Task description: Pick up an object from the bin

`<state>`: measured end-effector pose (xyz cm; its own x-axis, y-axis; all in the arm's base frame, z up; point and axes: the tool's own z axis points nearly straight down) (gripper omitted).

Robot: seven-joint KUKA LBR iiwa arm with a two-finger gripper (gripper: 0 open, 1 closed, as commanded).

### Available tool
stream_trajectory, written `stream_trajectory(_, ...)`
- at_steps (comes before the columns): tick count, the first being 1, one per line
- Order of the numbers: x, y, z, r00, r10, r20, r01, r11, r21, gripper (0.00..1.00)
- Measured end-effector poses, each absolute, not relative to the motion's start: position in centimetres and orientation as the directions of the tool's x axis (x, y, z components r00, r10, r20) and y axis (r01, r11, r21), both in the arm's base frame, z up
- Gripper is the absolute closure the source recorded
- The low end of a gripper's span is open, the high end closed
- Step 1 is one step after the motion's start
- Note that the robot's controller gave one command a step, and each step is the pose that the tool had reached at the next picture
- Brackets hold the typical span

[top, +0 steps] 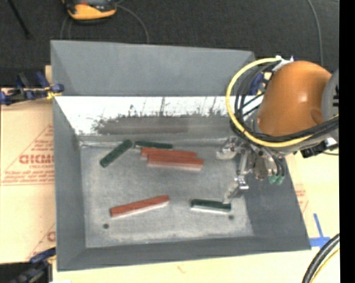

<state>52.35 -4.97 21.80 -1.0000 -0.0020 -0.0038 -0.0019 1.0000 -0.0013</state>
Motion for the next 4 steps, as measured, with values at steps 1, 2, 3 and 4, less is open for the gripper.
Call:
stream_trajectory(1,52.3,-5.0,21.8,-1.000,-0.002,-0.004,-0.002,1.000,-0.001,0.00)
stream_trajectory(2,52.7,-5.4,16.8,-1.000,0.027,-0.011,0.027,1.000,0.000,0.00)
stream_trajectory(3,48.1,-6.6,7.7,-0.997,0.079,0.005,0.079,0.997,0.002,1.00)
stream_trajectory(4,48.1,-6.6,7.7,-0.997,0.077,0.005,0.077,0.997,0.002,1.00)
